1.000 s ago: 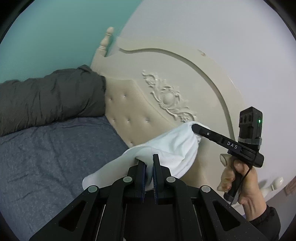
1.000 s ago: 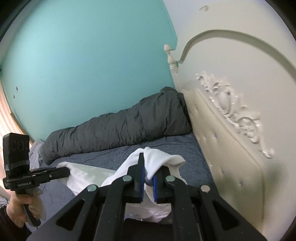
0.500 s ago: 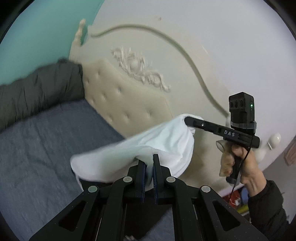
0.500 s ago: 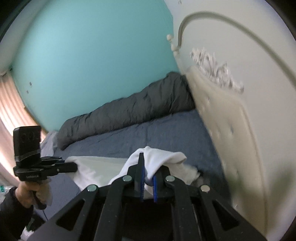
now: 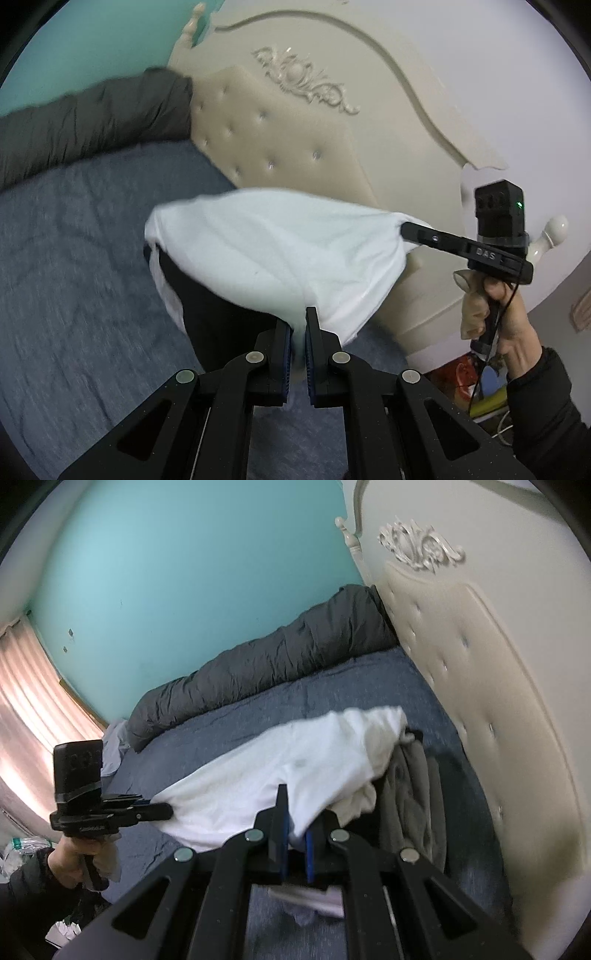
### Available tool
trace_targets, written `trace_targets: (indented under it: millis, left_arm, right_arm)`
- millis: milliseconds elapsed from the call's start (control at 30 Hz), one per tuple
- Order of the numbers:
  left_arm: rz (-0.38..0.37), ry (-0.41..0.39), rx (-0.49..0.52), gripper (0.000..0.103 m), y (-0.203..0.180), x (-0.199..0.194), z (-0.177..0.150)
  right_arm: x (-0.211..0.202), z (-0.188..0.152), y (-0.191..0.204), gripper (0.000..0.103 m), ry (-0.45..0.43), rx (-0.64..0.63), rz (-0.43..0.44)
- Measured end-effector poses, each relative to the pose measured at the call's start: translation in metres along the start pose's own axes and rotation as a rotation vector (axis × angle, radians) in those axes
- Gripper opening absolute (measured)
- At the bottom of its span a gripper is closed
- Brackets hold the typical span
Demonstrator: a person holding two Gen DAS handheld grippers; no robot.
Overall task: Fold clothes
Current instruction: 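Lift the polo bundle with both tools and carry it toward the headboard, then lower the polo bundle with both tools onto the grey clothes stack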
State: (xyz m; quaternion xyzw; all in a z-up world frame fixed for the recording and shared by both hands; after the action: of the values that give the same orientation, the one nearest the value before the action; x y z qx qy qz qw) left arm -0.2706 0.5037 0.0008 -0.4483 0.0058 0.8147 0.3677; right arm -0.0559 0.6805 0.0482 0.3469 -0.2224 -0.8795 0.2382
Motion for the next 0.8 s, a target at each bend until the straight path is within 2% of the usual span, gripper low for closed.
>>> trace_targets:
  millis: [233, 667, 800]
  left_arm:
    - [0.01, 0.033, -0.035, 0.007, 0.011, 0.022, -0.036]
    - [0.03, 0.07, -0.081, 0.007, 0.027, 0.04, -0.061]
    - [0.03, 0.075, -0.081, 0.008, 0.029, 0.041, -0.064]
  right_arm:
    - [0.005, -0.05, -0.025, 0.006, 0.024, 0.078, 0.002]
    - [0.02, -0.093, -0.045, 0.007, 0.057, 0.148, 0.012]
    - [0.019, -0.097, -0.044, 0.008, 0.06, 0.148, 0.012]
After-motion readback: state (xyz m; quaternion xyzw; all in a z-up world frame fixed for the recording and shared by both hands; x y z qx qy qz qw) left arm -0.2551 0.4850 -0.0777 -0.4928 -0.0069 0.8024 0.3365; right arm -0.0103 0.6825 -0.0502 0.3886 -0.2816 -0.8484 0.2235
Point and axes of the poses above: each gripper's, at about its wrist camera, not at the fingertips, and x roughly the way its jaws point, y to its left, z to its top, the point moved 2 cm from there along x, roughly the way its jaws point, and after that the axes turned 13 degrees about z, right-handed, at the moved point
